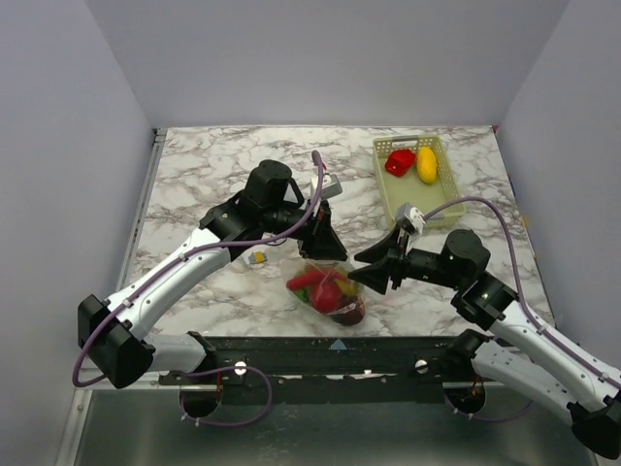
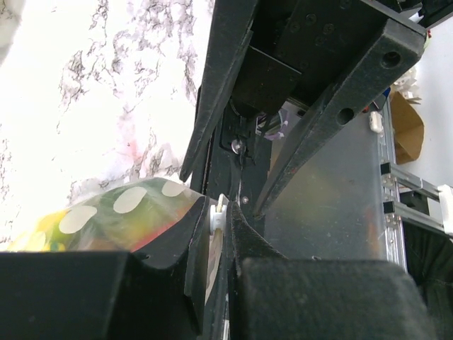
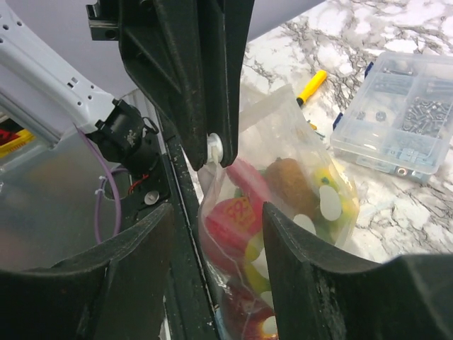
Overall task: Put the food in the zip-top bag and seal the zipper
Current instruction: Zip the zipper food storage bag at the center of the board.
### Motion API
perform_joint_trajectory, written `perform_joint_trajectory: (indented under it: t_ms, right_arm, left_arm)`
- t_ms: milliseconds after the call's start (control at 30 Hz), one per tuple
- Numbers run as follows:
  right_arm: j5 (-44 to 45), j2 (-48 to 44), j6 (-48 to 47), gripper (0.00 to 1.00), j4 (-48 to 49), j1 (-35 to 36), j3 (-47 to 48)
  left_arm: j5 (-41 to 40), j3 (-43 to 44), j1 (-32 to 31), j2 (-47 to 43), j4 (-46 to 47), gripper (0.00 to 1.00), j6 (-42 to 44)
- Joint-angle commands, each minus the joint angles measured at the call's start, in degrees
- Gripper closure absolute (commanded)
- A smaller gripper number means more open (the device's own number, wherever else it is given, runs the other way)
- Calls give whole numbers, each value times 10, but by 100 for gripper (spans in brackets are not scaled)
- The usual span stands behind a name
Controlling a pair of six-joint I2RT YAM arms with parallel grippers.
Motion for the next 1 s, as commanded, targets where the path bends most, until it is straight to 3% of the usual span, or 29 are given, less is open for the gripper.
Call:
perform_joint_trajectory:
  t_ms: [0,133,267,367,433,467,533,667,867,967]
  right_arm:
    - [-6,-9,12,44,-16,2,15]
    - [-44,32,33,45,49,2,4]
    - [-66,74,51,53,120,2,-5]
    - [-72,94,56,79,142,2,-7]
    - [-82,97,59,99,151,2,-13]
    - [-83,94,63,100,156,2,-16]
    - [-89,85,70,100,170,2,-31]
    - [-108,65,68,100,157,2,-37]
    - [-90,46,58,100,124,2,-27]
    - [-97,51,55,100,112,2,-16]
  left_arm:
    - [13,16,0,1,-1,100,5]
    - [27,16,0,4,4,100,-1]
    - [31,14,-1,3,6,100,-2]
    - [29,14,0,3,4,91,1]
    - [14,12,1,0,-10,76,11]
    - [5,9,1,-3,-18,65,20]
    - [-15,-14,7,-16,-27,51,35]
    - [-52,-75,25,-58,-17,35,56]
    - [-42,-107,30,-86,3,37,65]
    - [-49,-114,31,-87,8,48,62]
